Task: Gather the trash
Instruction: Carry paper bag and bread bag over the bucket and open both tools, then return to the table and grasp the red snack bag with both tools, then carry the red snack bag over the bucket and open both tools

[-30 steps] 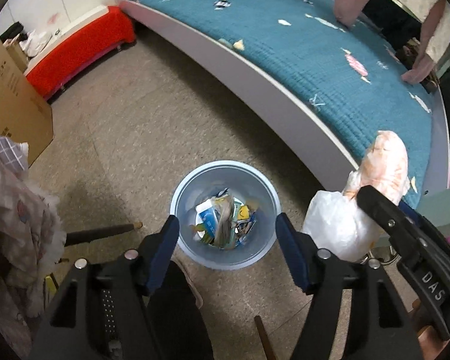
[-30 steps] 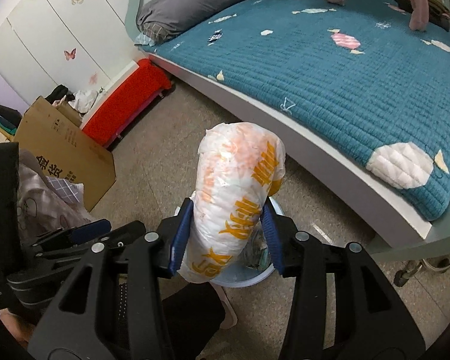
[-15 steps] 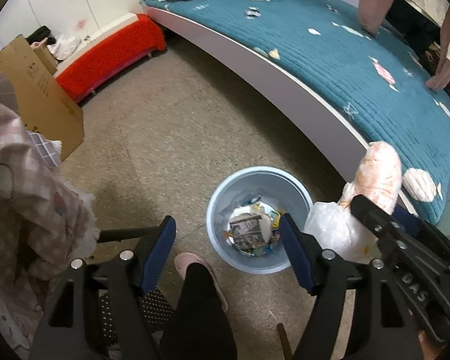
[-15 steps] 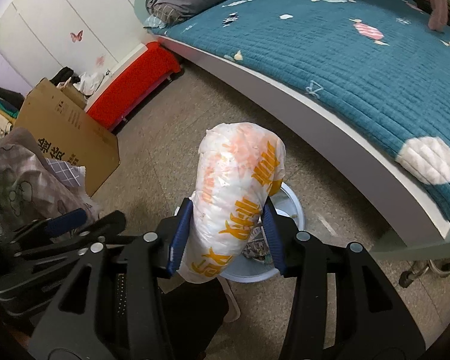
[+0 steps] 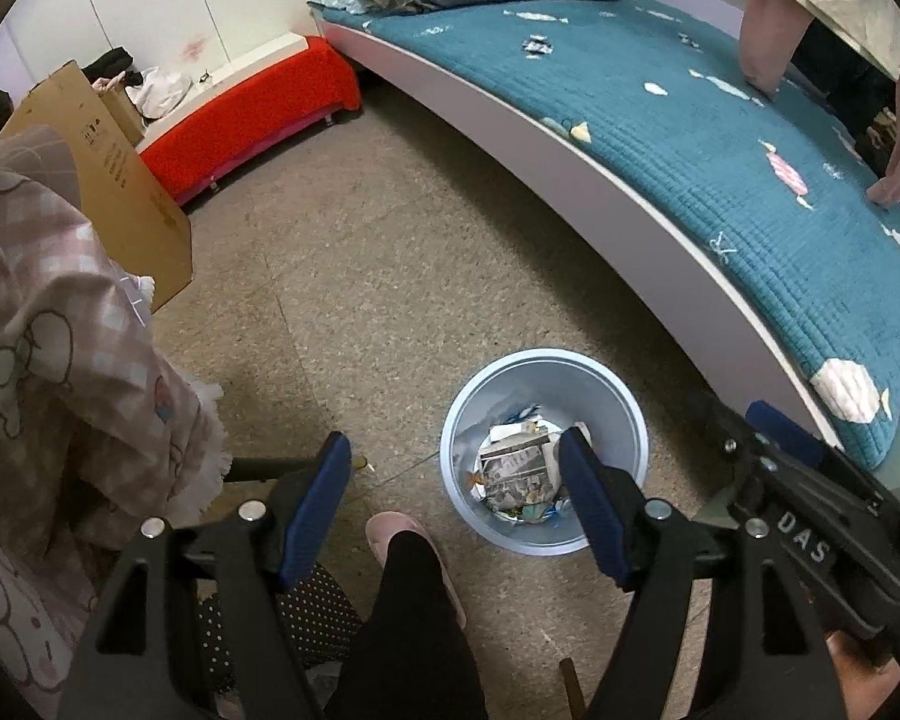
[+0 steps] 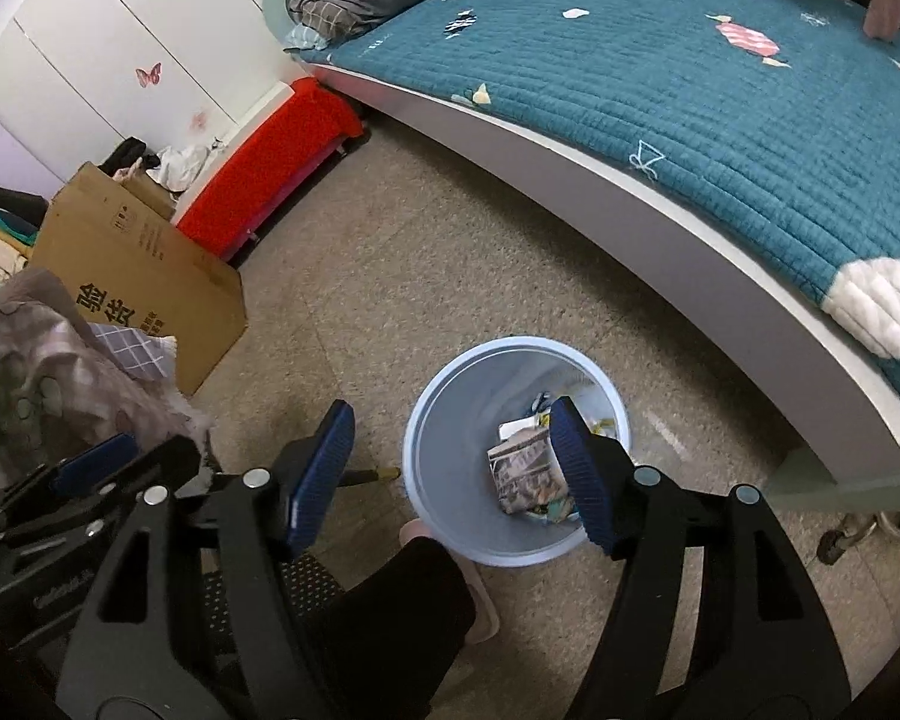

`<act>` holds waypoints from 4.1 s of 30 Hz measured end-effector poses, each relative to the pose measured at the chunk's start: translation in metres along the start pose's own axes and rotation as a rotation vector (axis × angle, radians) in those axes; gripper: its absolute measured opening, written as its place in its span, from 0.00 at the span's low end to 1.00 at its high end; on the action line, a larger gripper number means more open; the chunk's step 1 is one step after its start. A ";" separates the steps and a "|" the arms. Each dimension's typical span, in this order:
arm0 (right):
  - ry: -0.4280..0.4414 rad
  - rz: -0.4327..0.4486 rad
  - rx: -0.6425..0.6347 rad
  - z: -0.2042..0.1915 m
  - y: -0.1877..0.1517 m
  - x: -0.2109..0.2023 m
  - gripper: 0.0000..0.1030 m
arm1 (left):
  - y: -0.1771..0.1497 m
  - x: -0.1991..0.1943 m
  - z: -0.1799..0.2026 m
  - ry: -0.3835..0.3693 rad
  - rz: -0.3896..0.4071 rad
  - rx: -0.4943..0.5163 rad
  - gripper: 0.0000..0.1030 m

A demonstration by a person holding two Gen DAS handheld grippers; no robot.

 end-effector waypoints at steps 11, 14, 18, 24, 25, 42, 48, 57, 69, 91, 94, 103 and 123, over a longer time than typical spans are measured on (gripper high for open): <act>0.044 0.170 -0.052 -0.034 0.011 -0.102 0.66 | 0.002 -0.091 -0.001 -0.075 0.175 -0.033 0.68; 0.064 0.230 -0.085 -0.050 0.016 -0.135 0.67 | 0.002 -0.128 -0.011 -0.085 0.248 -0.054 0.70; 0.102 0.298 -0.139 -0.080 0.021 -0.173 0.68 | 0.000 -0.181 -0.031 -0.089 0.357 -0.101 0.77; 0.171 0.340 -0.276 -0.144 0.018 -0.207 0.69 | -0.013 -0.248 -0.085 -0.027 0.490 -0.166 0.81; 0.188 0.341 -0.305 -0.161 0.016 -0.209 0.69 | -0.017 -0.255 -0.098 -0.007 0.500 -0.185 0.81; 0.417 0.118 -0.717 -0.445 -0.037 -0.132 0.70 | -0.112 -0.271 -0.387 0.157 0.458 -0.789 0.84; 0.460 0.033 -0.866 -0.509 -0.052 -0.095 0.70 | -0.123 -0.239 -0.426 0.152 0.410 -0.924 0.82; 0.585 -0.100 -0.917 -0.571 -0.038 -0.032 0.70 | -0.110 -0.200 -0.460 0.099 0.340 -0.999 0.49; 0.735 -0.258 -0.915 -0.623 -0.053 0.007 0.70 | -0.093 -0.189 -0.483 0.167 0.303 -0.915 0.43; 0.726 -0.129 -0.810 -0.537 -0.035 -0.065 0.54 | -0.078 -0.231 -0.412 0.109 0.413 -0.728 0.34; 0.719 -0.073 -0.744 -0.498 -0.019 -0.086 0.54 | -0.067 -0.240 -0.376 0.079 0.442 -0.669 0.34; 0.618 0.085 -0.568 -0.352 0.024 -0.143 0.54 | -0.035 -0.246 -0.235 -0.042 0.458 -0.461 0.34; 0.330 0.103 -0.224 -0.078 0.057 -0.119 0.56 | 0.006 -0.117 0.001 -0.252 0.237 -0.118 0.34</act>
Point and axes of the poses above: each gripper's, at about its wrist camera, not at the fingertips, and x roughly the way its jaws point, z to its right, y to its top, the point moved 3 cm from there along x, roughly the way its jaws point, and after that the axes turned 6 degrees about -x, right-handed, at the moved point
